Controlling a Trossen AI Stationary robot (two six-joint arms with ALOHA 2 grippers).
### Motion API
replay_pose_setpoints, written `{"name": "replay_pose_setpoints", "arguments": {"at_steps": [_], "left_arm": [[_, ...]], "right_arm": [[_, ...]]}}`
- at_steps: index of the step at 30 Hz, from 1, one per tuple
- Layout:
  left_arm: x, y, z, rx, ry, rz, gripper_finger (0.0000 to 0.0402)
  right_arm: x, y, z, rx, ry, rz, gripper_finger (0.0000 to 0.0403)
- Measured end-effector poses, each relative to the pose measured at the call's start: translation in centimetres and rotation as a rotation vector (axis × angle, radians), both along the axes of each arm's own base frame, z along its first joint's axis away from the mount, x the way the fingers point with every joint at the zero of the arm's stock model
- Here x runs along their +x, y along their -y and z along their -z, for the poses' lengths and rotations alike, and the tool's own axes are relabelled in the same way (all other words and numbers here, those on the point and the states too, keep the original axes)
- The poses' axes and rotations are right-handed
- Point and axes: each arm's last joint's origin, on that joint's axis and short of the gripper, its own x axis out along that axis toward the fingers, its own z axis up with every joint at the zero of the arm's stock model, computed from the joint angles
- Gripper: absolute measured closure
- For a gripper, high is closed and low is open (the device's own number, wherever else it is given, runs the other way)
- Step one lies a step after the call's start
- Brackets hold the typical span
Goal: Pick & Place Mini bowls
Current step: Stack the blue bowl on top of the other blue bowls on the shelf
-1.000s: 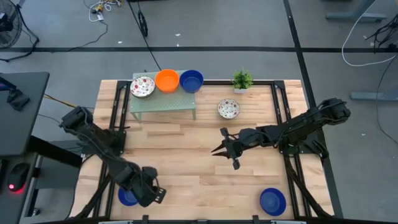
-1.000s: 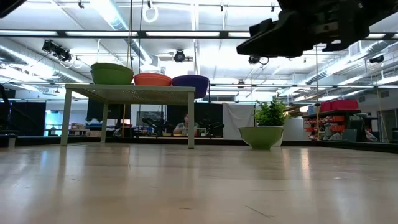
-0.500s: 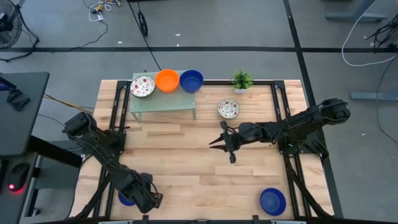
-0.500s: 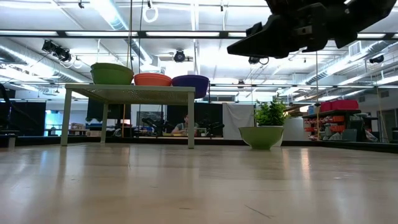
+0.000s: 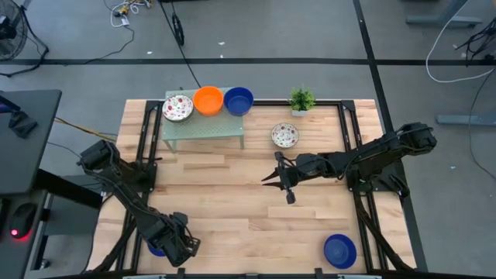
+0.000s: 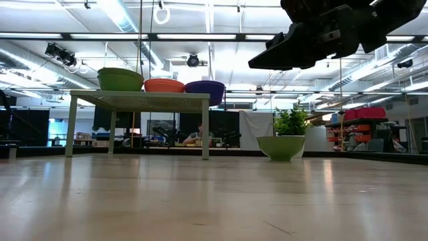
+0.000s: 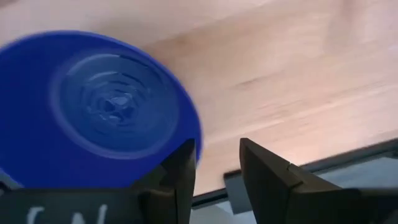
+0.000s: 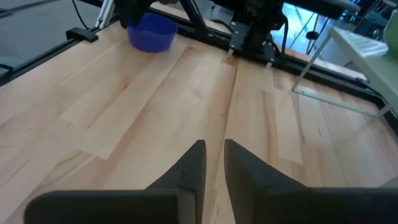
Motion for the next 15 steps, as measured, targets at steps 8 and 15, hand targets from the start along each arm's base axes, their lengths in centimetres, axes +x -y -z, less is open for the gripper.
{"name": "replay_pose_setpoints", "arguments": {"at_steps": [8,15], "left_arm": [[-0.40,-0.48,0.13,0.043,-0.056,-0.029,0.0273],[-0.16,-0.32,0.66,0.060,-0.051,-0.074,0.0273]], "right_arm": [[-0.05,0.01,0.12,0.012,-0.016,0.006,0.0344],[-0.05,0.01,0.12,0.011,-0.015,0.005,0.0344]]}}
